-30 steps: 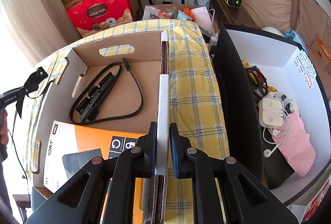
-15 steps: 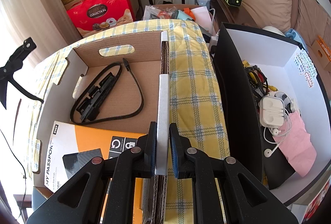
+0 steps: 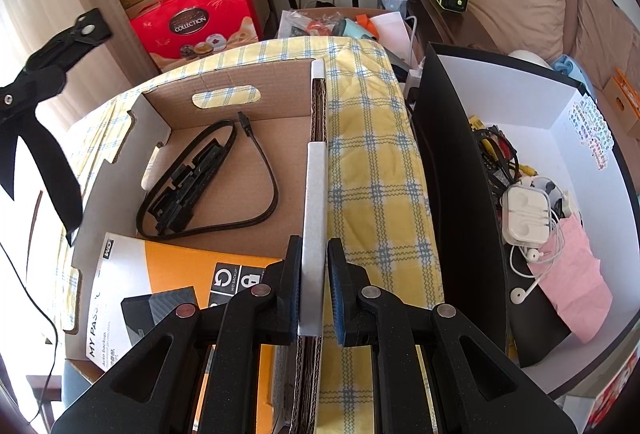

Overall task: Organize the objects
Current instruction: 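Lift the strap and lower it into the tray with the left gripper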

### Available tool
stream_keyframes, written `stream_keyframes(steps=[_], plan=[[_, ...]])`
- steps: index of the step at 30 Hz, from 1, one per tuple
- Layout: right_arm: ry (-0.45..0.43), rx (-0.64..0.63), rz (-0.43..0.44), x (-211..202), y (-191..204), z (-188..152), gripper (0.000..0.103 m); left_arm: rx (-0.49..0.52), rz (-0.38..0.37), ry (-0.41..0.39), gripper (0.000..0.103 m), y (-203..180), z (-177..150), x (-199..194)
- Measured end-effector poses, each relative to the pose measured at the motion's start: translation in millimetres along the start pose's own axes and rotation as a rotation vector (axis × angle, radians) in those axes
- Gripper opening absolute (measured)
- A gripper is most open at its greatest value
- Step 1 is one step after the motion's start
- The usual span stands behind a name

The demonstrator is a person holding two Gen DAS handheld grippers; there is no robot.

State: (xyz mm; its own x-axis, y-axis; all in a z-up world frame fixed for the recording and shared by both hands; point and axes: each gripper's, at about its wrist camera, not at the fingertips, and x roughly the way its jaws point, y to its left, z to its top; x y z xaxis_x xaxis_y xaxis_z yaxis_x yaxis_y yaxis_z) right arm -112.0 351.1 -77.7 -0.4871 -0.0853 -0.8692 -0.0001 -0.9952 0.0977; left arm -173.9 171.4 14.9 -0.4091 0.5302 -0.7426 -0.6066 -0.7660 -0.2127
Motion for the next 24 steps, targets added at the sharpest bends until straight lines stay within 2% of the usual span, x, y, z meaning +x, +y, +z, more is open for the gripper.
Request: stream_keyframes(steps=[4, 10, 17, 21, 24], plan=[[0.001, -0.001, 0.000, 0, -1, -1, 0.012, 0.069, -0.026, 0.054, 0.014, -17, -1, 29], [0.002, 0.004, 0.006, 0, 0, -2, 0.012, 0.119, -0.063, 0.141, 0.014, -31, -8, 69], [0.004, 0.004, 0.007, 1, -1, -2, 0.012, 0.201, -0.055, 0.203, 0.015, -48, -15, 98], [0.004, 0.008, 0.007, 1, -2, -2, 0.012, 0.200, -0.044, 0.247, 0.022, -49, -14, 111], [0.004, 0.008, 0.007, 1, -3, -2, 0.012, 0.157, -0.040, 0.253, 0.027, -41, -13, 111]])
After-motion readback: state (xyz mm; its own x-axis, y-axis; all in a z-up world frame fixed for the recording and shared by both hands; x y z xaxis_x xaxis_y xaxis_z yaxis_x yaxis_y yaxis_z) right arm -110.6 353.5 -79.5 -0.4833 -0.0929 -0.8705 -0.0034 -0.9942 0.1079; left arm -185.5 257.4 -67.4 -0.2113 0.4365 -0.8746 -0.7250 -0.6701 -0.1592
